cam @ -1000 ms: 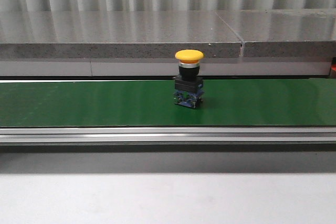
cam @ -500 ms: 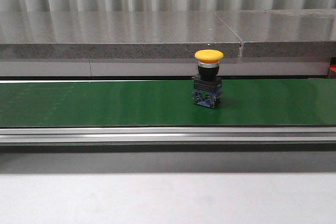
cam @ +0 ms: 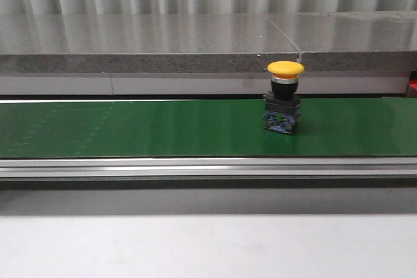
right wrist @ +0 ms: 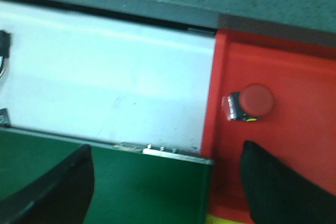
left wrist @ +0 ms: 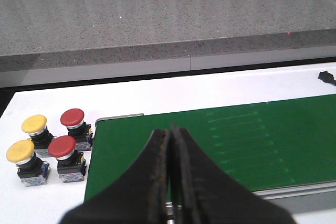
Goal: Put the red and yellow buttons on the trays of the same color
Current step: 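Lower the red button into the red tray and open the right gripper, then grasp the yellow button at the belt's end with the right gripper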
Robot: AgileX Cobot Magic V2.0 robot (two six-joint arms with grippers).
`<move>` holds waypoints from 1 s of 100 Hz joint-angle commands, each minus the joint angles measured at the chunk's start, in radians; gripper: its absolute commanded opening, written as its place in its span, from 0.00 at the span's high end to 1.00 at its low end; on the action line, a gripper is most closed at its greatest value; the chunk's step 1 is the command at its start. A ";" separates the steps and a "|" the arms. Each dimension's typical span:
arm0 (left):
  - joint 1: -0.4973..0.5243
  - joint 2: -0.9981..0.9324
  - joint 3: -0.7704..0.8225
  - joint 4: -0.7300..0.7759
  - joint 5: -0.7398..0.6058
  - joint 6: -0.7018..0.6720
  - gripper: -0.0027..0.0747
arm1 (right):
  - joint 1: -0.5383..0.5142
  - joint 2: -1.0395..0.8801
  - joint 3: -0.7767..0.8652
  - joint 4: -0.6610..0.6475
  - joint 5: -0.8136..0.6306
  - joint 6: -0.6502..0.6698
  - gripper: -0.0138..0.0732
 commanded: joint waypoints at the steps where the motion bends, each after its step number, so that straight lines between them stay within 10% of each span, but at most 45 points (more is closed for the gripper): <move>1: -0.007 0.006 -0.028 0.000 -0.075 -0.001 0.99 | 0.026 -0.115 0.065 0.019 -0.052 -0.018 0.18; 44: -0.007 0.006 -0.028 0.000 -0.075 -0.001 0.99 | 0.174 -0.364 0.524 0.019 -0.081 -0.087 0.18; 100: -0.007 0.006 -0.028 0.000 -0.075 -0.001 0.99 | 0.363 -0.262 0.571 0.024 -0.189 -0.096 0.18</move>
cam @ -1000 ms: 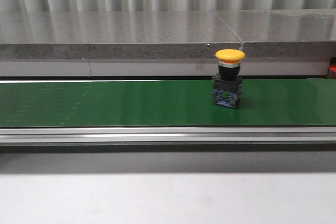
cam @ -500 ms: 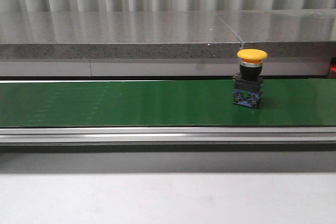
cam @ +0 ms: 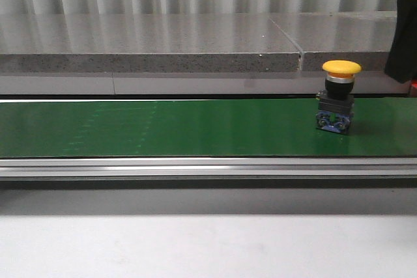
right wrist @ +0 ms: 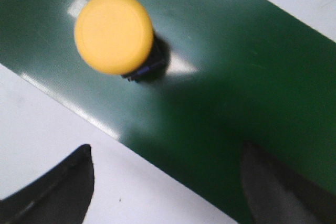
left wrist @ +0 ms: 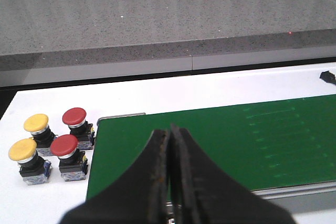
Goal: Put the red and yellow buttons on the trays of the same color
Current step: 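Grasp the yellow button at the belt's end with the right gripper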
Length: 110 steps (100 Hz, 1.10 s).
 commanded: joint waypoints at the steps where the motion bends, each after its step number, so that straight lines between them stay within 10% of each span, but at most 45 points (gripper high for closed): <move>1: -0.007 0.006 -0.028 0.000 -0.075 -0.001 0.99 | 0.011 -0.009 -0.023 0.023 -0.074 -0.014 0.18; 53: -0.007 0.006 -0.028 0.000 -0.075 -0.001 0.99 | 0.014 0.133 -0.023 0.076 -0.237 -0.021 0.20; 84: -0.007 0.006 -0.028 0.000 -0.075 -0.001 0.99 | 0.014 0.140 -0.023 0.080 -0.238 -0.020 0.76; 110: -0.007 0.006 -0.028 0.000 -0.075 -0.001 0.99 | -0.003 0.114 -0.023 0.074 -0.208 0.047 0.79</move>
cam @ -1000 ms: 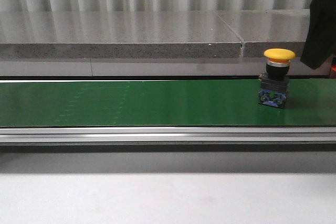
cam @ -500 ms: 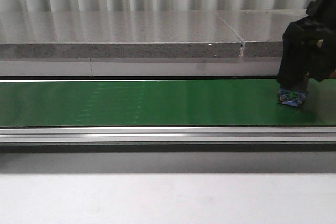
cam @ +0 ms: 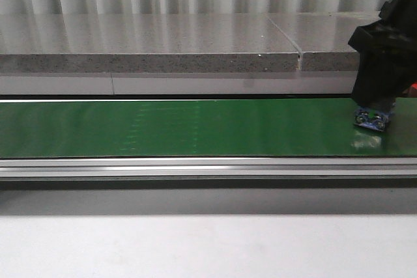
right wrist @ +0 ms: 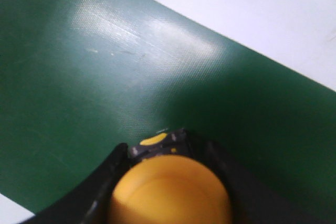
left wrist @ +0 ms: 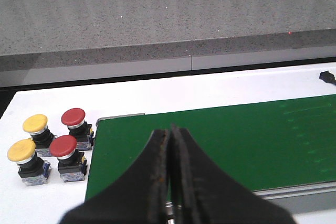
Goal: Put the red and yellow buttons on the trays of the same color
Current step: 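Grasp the yellow button at the belt's end with the right gripper, then lower the yellow button into the yellow tray and open the right gripper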
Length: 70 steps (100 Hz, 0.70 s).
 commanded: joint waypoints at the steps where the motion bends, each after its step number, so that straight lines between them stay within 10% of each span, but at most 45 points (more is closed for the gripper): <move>1: -0.007 0.006 -0.028 0.000 -0.075 -0.001 0.99 | -0.014 -0.062 -0.023 0.010 0.005 0.027 0.79; 70: -0.007 0.006 -0.028 0.000 -0.075 -0.001 0.99 | -0.556 -0.457 0.275 -0.197 0.027 0.340 0.79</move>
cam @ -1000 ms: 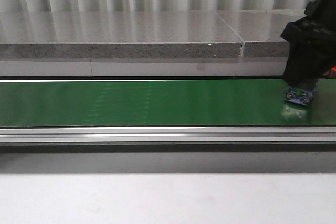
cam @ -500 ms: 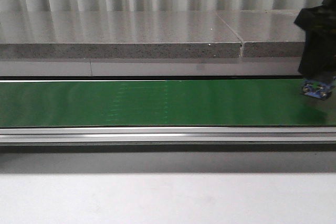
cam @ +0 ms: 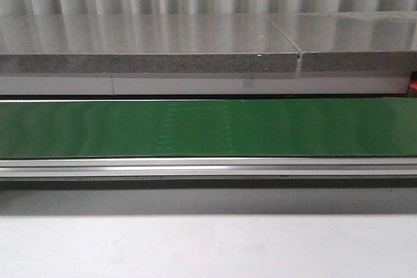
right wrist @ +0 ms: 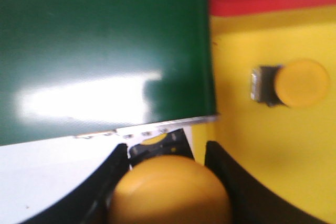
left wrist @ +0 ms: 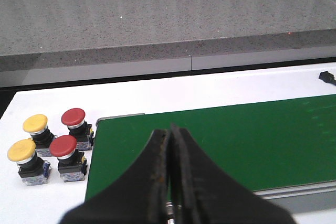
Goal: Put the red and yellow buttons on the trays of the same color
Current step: 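Lower the yellow button into the yellow tray and open the right gripper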
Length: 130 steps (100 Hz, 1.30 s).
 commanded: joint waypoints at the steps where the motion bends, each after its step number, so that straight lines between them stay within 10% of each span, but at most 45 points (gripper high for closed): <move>1: -0.007 0.006 -0.028 0.000 -0.075 -0.001 0.99 | -0.102 -0.065 0.056 -0.010 -0.104 0.042 0.79; 20: -0.007 0.006 -0.028 0.000 -0.075 -0.001 0.99 | -0.261 -0.081 0.149 -0.010 -0.181 0.120 0.79; 130: -0.007 0.006 -0.028 0.000 -0.075 -0.001 0.99 | -0.294 0.186 0.208 -0.016 -0.372 0.160 0.74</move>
